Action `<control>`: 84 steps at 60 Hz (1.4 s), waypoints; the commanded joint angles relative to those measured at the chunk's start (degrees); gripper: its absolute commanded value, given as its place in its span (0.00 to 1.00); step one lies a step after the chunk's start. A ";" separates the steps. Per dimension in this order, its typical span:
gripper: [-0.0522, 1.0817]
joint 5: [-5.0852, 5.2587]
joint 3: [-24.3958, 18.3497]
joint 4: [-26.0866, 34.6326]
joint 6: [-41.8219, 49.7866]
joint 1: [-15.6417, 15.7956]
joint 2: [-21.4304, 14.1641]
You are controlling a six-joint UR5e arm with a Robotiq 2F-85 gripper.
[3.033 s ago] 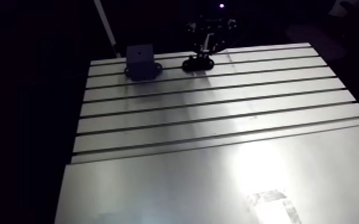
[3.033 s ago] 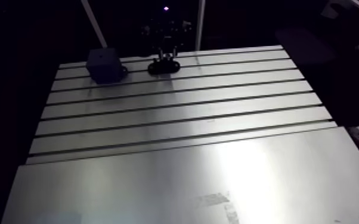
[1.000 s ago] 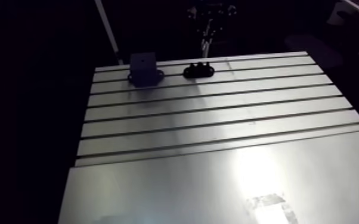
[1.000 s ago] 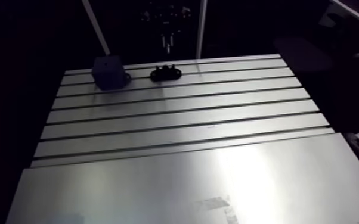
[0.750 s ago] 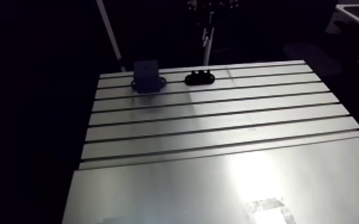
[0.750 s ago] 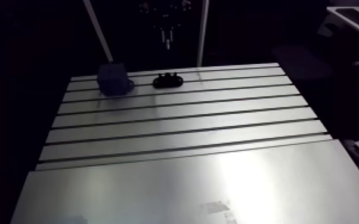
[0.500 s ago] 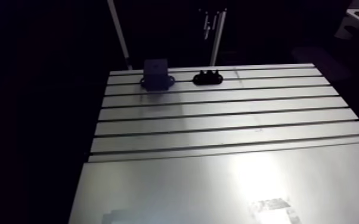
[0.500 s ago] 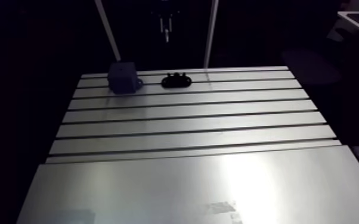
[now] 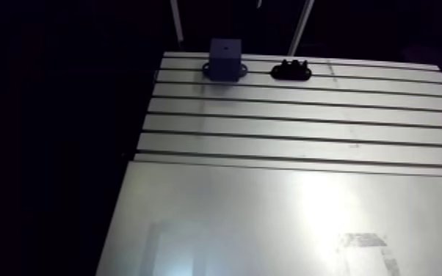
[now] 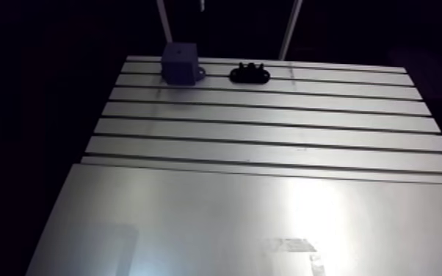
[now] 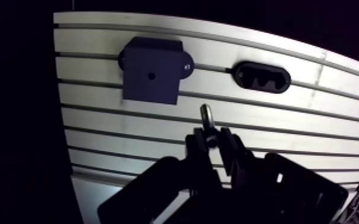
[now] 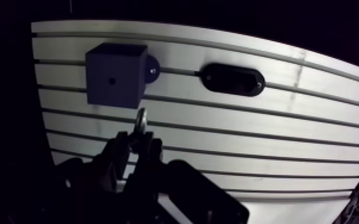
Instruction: Pick up the M10 bolt and insert it into the hole until fully seated.
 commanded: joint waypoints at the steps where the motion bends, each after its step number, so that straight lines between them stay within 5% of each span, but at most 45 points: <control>1: 0.99 0.07 -2.06 1.64 0.48 2.64 2.16; 24: 0.99 0.08 -1.17 -0.03 0.75 5.56 3.45; 84: 0.99 -0.55 -0.83 -2.50 1.37 5.50 5.94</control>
